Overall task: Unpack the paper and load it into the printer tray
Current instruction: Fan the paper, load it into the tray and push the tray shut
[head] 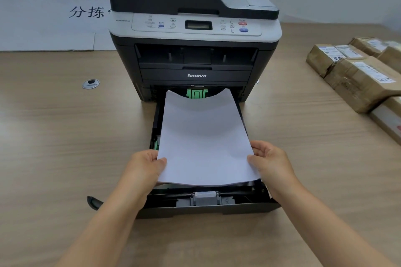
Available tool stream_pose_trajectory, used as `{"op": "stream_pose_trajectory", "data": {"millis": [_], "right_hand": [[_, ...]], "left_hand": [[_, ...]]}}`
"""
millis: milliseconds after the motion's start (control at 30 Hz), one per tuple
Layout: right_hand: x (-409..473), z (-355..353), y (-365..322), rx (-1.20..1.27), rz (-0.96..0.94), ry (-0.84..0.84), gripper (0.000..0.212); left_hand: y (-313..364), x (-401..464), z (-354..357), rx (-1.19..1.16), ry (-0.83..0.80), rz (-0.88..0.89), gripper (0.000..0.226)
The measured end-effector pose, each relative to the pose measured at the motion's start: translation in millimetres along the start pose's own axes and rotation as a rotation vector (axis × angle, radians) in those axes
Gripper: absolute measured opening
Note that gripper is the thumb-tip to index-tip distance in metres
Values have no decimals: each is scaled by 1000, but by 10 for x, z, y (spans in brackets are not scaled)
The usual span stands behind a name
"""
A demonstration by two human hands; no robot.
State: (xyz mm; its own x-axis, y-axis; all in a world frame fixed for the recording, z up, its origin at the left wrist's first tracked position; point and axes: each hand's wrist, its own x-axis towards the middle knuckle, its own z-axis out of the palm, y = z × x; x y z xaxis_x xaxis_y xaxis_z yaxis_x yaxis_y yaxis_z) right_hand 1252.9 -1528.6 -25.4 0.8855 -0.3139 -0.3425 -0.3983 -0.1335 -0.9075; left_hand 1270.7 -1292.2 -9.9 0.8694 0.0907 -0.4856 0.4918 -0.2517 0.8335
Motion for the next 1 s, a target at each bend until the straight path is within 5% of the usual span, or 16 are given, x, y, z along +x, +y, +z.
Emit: {"op": "stream_pose_trajectory", "data": {"millis": [333,533,600,700,1000], "right_hand": [[123,124,-2,-255,-42,18,45],[194,241,-46,-602,-95,3,27],[144,269,-132,-754,-68,-10,19],[79,312,-275,-901,-22,-43,39],[29,336,-409,-1136,135,-146,37]], "left_hand": [[-102,221,-14,133,35,55,26],[-295,464,11,368,95,150,11],[-195,387,47,490,121,175,20],[-110,305,84,704,182,155,40],[-14,396,56,914,214,139,40]]}}
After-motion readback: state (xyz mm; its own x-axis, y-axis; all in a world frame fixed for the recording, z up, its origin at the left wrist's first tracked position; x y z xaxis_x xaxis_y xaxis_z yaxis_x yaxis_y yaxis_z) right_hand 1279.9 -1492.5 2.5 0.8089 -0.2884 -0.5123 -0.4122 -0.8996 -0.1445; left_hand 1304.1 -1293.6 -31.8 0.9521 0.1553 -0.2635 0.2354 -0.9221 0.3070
